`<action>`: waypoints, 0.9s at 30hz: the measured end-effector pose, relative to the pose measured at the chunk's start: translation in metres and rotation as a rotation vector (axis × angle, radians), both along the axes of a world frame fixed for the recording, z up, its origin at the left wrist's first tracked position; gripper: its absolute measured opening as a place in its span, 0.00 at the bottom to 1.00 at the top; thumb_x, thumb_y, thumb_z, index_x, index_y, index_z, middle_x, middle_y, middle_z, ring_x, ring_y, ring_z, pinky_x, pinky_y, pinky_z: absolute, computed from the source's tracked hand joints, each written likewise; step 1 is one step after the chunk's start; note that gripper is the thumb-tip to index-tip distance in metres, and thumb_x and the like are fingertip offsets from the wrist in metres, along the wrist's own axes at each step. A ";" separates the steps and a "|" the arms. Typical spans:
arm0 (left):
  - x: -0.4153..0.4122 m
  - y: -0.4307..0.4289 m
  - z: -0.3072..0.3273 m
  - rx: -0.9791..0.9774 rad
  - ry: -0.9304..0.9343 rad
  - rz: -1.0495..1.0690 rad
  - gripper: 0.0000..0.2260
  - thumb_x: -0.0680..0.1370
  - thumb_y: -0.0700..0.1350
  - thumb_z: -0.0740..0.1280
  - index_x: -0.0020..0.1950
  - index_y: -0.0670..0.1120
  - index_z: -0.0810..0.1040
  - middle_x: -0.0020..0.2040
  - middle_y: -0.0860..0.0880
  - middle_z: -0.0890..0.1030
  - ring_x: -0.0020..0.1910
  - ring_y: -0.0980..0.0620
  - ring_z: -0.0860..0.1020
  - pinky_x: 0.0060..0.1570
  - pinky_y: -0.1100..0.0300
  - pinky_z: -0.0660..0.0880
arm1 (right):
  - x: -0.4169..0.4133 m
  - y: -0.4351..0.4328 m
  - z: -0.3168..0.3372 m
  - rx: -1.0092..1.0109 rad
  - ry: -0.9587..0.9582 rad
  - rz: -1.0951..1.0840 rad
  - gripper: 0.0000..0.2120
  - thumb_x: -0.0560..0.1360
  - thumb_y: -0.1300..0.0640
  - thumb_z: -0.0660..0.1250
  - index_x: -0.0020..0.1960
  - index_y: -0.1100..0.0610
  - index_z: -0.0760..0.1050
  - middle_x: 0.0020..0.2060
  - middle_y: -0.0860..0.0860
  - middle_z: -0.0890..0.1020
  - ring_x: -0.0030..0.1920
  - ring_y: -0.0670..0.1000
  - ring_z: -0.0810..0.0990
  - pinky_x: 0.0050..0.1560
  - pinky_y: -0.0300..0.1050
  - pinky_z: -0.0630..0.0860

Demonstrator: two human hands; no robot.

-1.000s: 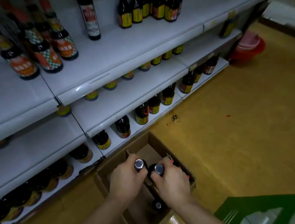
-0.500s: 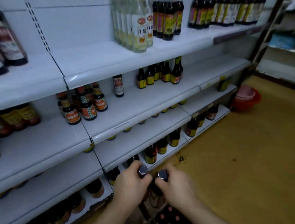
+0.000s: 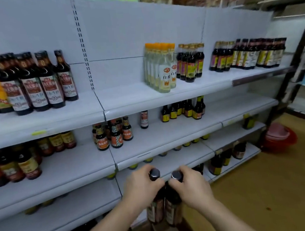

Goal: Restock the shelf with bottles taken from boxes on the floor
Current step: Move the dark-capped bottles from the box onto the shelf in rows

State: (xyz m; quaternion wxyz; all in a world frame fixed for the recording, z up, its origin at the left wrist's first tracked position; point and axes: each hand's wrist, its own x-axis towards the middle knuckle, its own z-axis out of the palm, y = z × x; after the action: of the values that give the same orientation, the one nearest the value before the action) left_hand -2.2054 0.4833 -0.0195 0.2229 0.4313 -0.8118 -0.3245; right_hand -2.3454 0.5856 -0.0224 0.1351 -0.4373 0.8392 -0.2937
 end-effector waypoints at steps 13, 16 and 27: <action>0.034 -0.004 0.091 -0.134 0.075 0.096 0.08 0.68 0.56 0.70 0.44 0.57 0.79 0.40 0.58 0.81 0.42 0.58 0.79 0.44 0.54 0.80 | 0.018 -0.017 0.082 -0.185 0.018 0.148 0.09 0.73 0.42 0.67 0.44 0.47 0.73 0.37 0.47 0.80 0.39 0.50 0.78 0.36 0.50 0.73; 0.046 -0.002 0.107 -0.161 0.066 0.097 0.06 0.69 0.53 0.72 0.44 0.55 0.80 0.40 0.56 0.82 0.41 0.57 0.79 0.42 0.55 0.79 | 0.025 -0.020 0.095 -0.197 0.019 0.175 0.10 0.73 0.42 0.67 0.44 0.47 0.74 0.38 0.46 0.81 0.40 0.49 0.79 0.38 0.49 0.74; 0.087 0.004 0.146 -0.219 0.076 0.153 0.06 0.66 0.55 0.70 0.39 0.55 0.80 0.33 0.54 0.81 0.33 0.56 0.78 0.35 0.54 0.75 | 0.053 -0.034 0.141 -0.240 0.000 0.316 0.09 0.73 0.42 0.69 0.44 0.48 0.76 0.38 0.47 0.80 0.41 0.51 0.80 0.41 0.51 0.75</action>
State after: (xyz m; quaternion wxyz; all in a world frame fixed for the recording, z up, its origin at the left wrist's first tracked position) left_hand -2.1183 0.4872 0.1266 0.3235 0.4523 -0.7981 -0.2320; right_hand -2.2920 0.5519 0.1191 0.1264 -0.5768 0.7188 -0.3669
